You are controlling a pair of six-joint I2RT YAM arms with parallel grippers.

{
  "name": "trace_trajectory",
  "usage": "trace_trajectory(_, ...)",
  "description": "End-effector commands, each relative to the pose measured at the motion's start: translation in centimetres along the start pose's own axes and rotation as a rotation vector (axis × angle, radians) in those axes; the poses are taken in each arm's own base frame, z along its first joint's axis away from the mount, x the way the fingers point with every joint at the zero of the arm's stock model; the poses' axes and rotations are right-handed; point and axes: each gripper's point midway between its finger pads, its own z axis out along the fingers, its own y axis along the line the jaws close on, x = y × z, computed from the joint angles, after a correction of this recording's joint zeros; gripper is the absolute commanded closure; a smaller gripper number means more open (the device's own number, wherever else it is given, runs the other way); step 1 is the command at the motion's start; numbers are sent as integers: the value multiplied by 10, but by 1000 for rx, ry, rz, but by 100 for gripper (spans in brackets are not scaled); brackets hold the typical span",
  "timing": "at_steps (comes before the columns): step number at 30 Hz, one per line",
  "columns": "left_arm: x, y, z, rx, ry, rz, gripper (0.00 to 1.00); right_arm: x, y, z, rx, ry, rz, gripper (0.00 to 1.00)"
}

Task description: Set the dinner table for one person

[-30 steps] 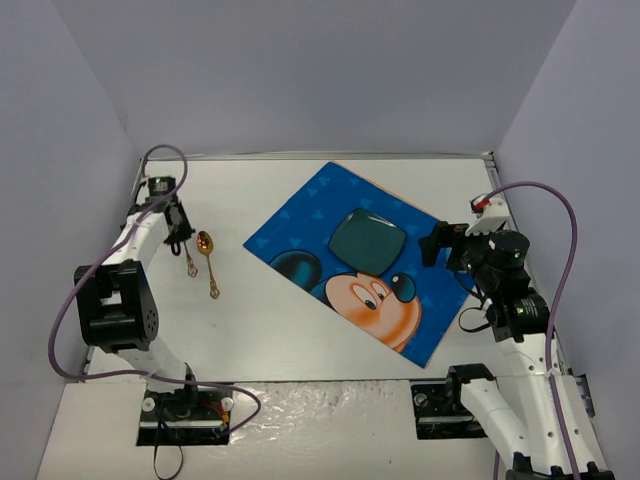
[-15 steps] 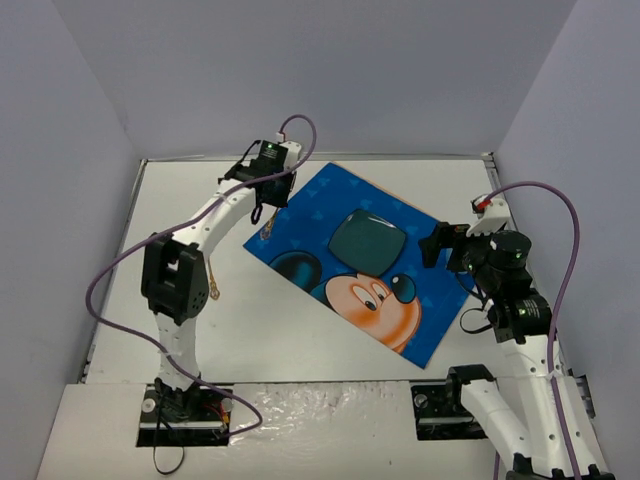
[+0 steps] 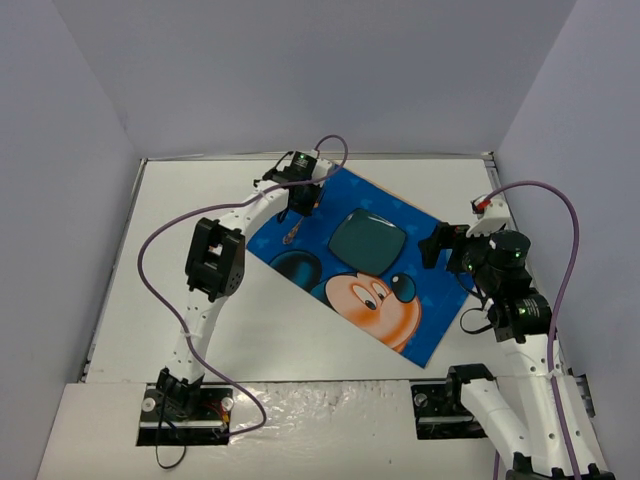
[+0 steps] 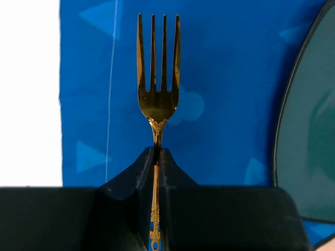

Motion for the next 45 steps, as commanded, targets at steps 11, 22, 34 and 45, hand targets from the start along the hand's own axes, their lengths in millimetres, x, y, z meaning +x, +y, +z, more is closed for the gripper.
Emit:
trace_trajectory(11,-31,-17,8,32,-70,46,100,-21,0,5,5,-34,-33,0)
trace_trajectory(22,-20,-14,12,28,-12,112,83,-15,-1,7,8,-22,-33,0)
trace_trajectory(34,-75,-4,-71,-53,-208,-62,36,-24,7,2,-29,-45,-36,0)
trace_trajectory(45,-6,100,-176,-187,-365,-493,29,-26,26,-1,-127,-41,-17,0)
